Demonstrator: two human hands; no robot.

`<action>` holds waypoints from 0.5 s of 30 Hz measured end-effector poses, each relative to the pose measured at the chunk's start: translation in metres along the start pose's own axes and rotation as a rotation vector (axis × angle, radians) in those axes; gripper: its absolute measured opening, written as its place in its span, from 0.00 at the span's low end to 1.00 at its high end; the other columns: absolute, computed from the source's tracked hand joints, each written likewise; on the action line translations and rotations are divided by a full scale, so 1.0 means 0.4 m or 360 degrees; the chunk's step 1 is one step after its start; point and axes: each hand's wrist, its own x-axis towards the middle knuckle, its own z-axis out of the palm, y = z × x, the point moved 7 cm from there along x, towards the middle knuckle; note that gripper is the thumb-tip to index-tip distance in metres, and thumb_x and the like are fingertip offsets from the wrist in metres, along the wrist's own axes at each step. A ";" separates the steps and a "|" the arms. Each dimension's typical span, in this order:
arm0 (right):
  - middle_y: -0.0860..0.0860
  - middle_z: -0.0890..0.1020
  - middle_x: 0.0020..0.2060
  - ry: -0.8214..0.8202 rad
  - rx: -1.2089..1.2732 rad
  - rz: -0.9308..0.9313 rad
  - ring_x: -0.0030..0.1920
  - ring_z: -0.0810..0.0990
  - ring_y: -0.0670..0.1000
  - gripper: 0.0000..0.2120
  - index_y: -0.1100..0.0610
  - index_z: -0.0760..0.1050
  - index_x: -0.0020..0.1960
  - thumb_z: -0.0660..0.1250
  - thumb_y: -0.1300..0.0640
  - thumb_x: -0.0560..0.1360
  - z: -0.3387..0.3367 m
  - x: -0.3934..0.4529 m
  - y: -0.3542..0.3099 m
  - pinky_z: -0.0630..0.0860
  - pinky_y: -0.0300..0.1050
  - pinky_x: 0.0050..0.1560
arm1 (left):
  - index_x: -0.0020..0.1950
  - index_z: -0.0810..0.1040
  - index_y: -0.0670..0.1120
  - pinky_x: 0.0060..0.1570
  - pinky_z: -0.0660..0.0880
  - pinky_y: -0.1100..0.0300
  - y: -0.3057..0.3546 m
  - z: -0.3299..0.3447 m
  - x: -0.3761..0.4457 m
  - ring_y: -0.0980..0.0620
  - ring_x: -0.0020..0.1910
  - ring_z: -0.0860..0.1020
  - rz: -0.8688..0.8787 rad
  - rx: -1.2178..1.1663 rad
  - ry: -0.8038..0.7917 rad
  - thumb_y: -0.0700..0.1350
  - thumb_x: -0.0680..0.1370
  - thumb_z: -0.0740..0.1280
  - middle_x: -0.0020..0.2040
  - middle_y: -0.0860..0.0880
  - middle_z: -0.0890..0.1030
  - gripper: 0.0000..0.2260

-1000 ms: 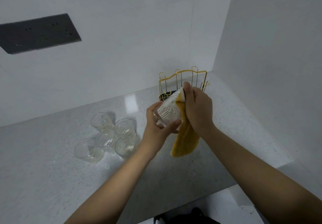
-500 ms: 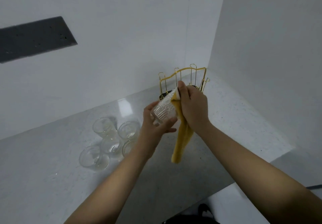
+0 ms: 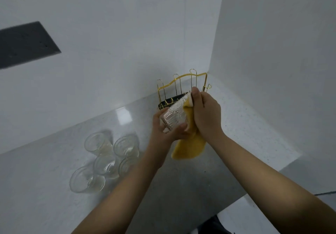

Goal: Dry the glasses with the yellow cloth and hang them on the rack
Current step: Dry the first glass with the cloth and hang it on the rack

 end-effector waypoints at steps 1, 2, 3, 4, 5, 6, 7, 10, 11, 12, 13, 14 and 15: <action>0.46 0.69 0.27 -0.0008 0.0037 -0.0088 0.29 0.67 0.42 0.21 0.60 0.70 0.37 0.53 0.46 0.79 -0.002 0.005 -0.003 0.65 0.31 0.32 | 0.69 0.65 0.48 0.43 0.82 0.56 0.003 0.003 0.012 0.46 0.50 0.83 -0.0066 -0.0178 -0.0015 0.51 0.69 0.73 0.62 0.42 0.77 0.31; 0.46 0.68 0.27 -0.0013 0.0076 -0.0222 0.28 0.66 0.42 0.21 0.59 0.68 0.36 0.53 0.44 0.79 -0.004 0.006 -0.011 0.65 0.32 0.30 | 0.68 0.68 0.46 0.38 0.81 0.59 0.003 0.007 0.022 0.47 0.45 0.84 -0.0177 -0.0418 -0.0042 0.51 0.72 0.71 0.58 0.42 0.80 0.27; 0.45 0.67 0.26 -0.0030 0.0112 -0.0373 0.27 0.65 0.42 0.22 0.57 0.67 0.36 0.51 0.42 0.78 -0.006 0.013 -0.017 0.64 0.32 0.29 | 0.65 0.71 0.44 0.33 0.80 0.62 -0.001 0.017 0.034 0.49 0.39 0.83 -0.0307 -0.0649 -0.0062 0.52 0.74 0.68 0.54 0.42 0.81 0.22; 0.44 0.66 0.27 -0.0053 0.0139 -0.0528 0.27 0.64 0.42 0.23 0.56 0.66 0.36 0.49 0.39 0.77 -0.006 0.021 -0.024 0.64 0.31 0.29 | 0.62 0.75 0.45 0.29 0.79 0.64 -0.008 0.026 0.046 0.51 0.36 0.82 -0.0439 -0.0822 -0.0081 0.54 0.75 0.67 0.50 0.43 0.82 0.20; 0.44 0.66 0.27 -0.0086 0.0155 -0.0667 0.27 0.63 0.43 0.24 0.56 0.65 0.36 0.47 0.39 0.77 -0.004 0.028 -0.028 0.64 0.30 0.30 | 0.60 0.77 0.45 0.27 0.78 0.66 -0.017 0.036 0.058 0.52 0.35 0.80 -0.0555 -0.0965 -0.0120 0.56 0.73 0.68 0.49 0.44 0.81 0.20; 0.46 0.66 0.29 -0.0139 0.0149 -0.0792 0.29 0.61 0.43 0.23 0.56 0.65 0.36 0.46 0.40 0.78 0.001 0.043 -0.027 0.64 0.28 0.32 | 0.59 0.78 0.46 0.26 0.77 0.67 -0.021 0.048 0.075 0.53 0.36 0.79 -0.0635 -0.1095 -0.0172 0.57 0.71 0.70 0.50 0.43 0.80 0.22; 0.47 0.66 0.31 -0.0199 0.0132 -0.0894 0.31 0.60 0.42 0.22 0.56 0.64 0.37 0.46 0.41 0.78 0.007 0.051 -0.024 0.64 0.26 0.35 | 0.61 0.77 0.46 0.26 0.77 0.67 -0.022 0.053 0.087 0.53 0.37 0.79 -0.0679 -0.1183 -0.0231 0.57 0.68 0.71 0.51 0.43 0.80 0.25; 0.49 0.69 0.35 -0.0391 0.0093 -0.1058 0.37 0.62 0.42 0.19 0.55 0.64 0.40 0.47 0.44 0.80 0.014 0.104 0.028 0.64 0.27 0.41 | 0.68 0.72 0.46 0.27 0.79 0.65 -0.018 0.054 0.128 0.54 0.30 0.80 -0.0732 -0.1221 -0.0383 0.59 0.68 0.72 0.51 0.40 0.81 0.32; 0.50 0.72 0.35 -0.0466 0.0082 -0.1050 0.38 0.66 0.44 0.20 0.57 0.67 0.41 0.47 0.43 0.80 0.015 0.125 0.050 0.65 0.30 0.41 | 0.68 0.71 0.45 0.27 0.79 0.64 -0.016 0.051 0.139 0.54 0.28 0.80 -0.0737 -0.1206 -0.0392 0.58 0.68 0.73 0.50 0.39 0.81 0.33; 0.52 0.75 0.36 -0.0524 0.0059 -0.1032 0.39 0.69 0.47 0.23 0.59 0.70 0.41 0.47 0.43 0.80 0.017 0.141 0.073 0.67 0.34 0.41 | 0.67 0.72 0.44 0.27 0.79 0.64 -0.020 0.047 0.150 0.54 0.27 0.80 -0.0739 -0.1188 -0.0386 0.58 0.66 0.76 0.49 0.38 0.81 0.34; 0.54 0.77 0.38 -0.0576 0.0043 -0.0997 0.40 0.72 0.49 0.24 0.61 0.73 0.41 0.49 0.44 0.80 0.019 0.154 0.092 0.70 0.37 0.41 | 0.67 0.72 0.43 0.27 0.80 0.63 -0.026 0.041 0.160 0.53 0.27 0.80 -0.0743 -0.1168 -0.0358 0.57 0.64 0.78 0.49 0.38 0.81 0.36; 0.54 0.79 0.39 -0.0618 0.0037 -0.0936 0.40 0.74 0.49 0.22 0.61 0.75 0.42 0.52 0.46 0.80 0.021 0.165 0.109 0.71 0.38 0.41 | 0.66 0.73 0.42 0.26 0.80 0.63 -0.030 0.039 0.166 0.53 0.28 0.81 -0.0750 -0.1151 -0.0333 0.56 0.64 0.79 0.49 0.37 0.80 0.36; 0.52 0.80 0.41 -0.0647 0.0063 -0.0835 0.40 0.76 0.47 0.19 0.59 0.77 0.45 0.54 0.48 0.79 0.020 0.175 0.123 0.73 0.37 0.41 | 0.66 0.73 0.42 0.26 0.80 0.62 -0.034 0.035 0.171 0.52 0.29 0.82 -0.0753 -0.1143 -0.0288 0.57 0.64 0.78 0.49 0.36 0.80 0.35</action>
